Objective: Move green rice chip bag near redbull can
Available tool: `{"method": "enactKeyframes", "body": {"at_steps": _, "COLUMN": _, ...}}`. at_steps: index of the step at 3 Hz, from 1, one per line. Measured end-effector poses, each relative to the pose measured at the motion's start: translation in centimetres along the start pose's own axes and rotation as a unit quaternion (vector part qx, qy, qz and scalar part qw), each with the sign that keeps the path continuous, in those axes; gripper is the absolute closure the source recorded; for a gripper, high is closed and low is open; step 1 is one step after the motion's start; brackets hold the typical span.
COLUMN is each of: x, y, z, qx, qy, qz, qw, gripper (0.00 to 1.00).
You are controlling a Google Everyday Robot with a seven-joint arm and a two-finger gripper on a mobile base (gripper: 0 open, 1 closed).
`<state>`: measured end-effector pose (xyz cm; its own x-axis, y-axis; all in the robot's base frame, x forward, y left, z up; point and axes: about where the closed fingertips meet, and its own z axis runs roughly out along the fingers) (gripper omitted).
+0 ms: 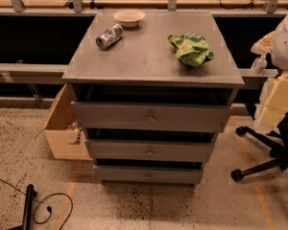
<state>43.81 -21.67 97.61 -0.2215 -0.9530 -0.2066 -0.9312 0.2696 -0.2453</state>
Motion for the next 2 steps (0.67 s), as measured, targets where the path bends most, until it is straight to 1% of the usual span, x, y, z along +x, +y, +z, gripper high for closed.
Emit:
{"method": "enactKeyframes", "body": {"at_steps": 1, "x": 0.0, "y": 0.0, "z": 0.0, "qx": 0.0, "qy": 0.0, "qz": 0.0, "qw": 1.0, "gripper": 0.0}}
{"method": "enactKeyframes", "body": {"at_steps": 2, "x": -0.1, "y": -1.0, "z": 0.2, "qx": 0.013, "qy": -0.037, "qz": 0.013, "qw": 0.9992, "gripper": 0.0}}
